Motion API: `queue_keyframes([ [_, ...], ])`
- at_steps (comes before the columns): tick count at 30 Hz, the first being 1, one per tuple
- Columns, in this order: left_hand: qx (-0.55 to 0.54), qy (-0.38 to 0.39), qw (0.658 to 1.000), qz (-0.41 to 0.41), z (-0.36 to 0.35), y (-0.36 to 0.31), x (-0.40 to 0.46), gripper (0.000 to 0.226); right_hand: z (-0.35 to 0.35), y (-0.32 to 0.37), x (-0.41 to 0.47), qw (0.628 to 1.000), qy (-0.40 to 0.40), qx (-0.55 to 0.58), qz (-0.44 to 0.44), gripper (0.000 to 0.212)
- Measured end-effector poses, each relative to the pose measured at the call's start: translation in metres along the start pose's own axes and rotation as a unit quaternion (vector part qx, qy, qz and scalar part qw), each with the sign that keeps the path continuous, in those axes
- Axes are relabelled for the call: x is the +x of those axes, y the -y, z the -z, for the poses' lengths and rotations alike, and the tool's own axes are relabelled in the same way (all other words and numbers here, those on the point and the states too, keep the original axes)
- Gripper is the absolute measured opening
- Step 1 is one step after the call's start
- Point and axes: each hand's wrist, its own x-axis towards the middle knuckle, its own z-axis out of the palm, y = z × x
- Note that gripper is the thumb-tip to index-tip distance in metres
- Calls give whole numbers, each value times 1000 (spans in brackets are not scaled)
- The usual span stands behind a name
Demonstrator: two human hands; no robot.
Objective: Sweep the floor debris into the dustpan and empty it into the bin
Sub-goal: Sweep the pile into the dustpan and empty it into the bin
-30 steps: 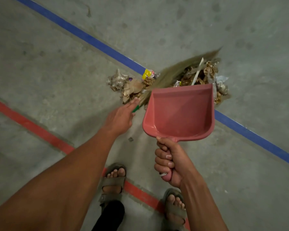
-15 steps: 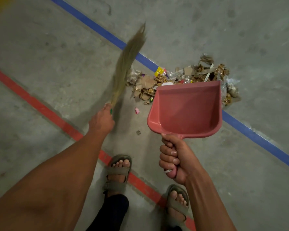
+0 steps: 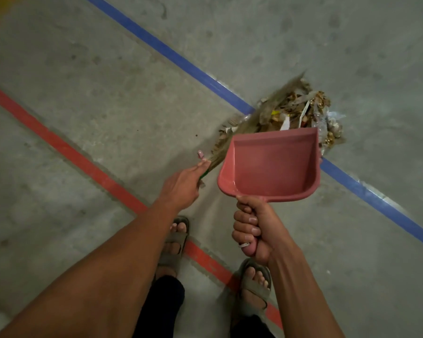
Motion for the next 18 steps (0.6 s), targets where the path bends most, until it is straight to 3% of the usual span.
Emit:
queue_keyframes([
  [8, 49, -76, 996, 5, 9, -10, -23, 77, 18, -12, -14, 999, -16, 42, -4, 36],
  [13, -5, -78, 995, 63, 13, 9, -35, 75, 18, -19, -20, 999, -12, 47, -4, 36],
  [16, -25, -61, 989, 132, 4, 26, -37, 69, 18, -23, -21, 999, -14, 43, -2, 36],
  [18, -16, 5, 980, 196, -4, 31, -36, 69, 20, -26, -20, 999, -15, 44, -5, 36],
])
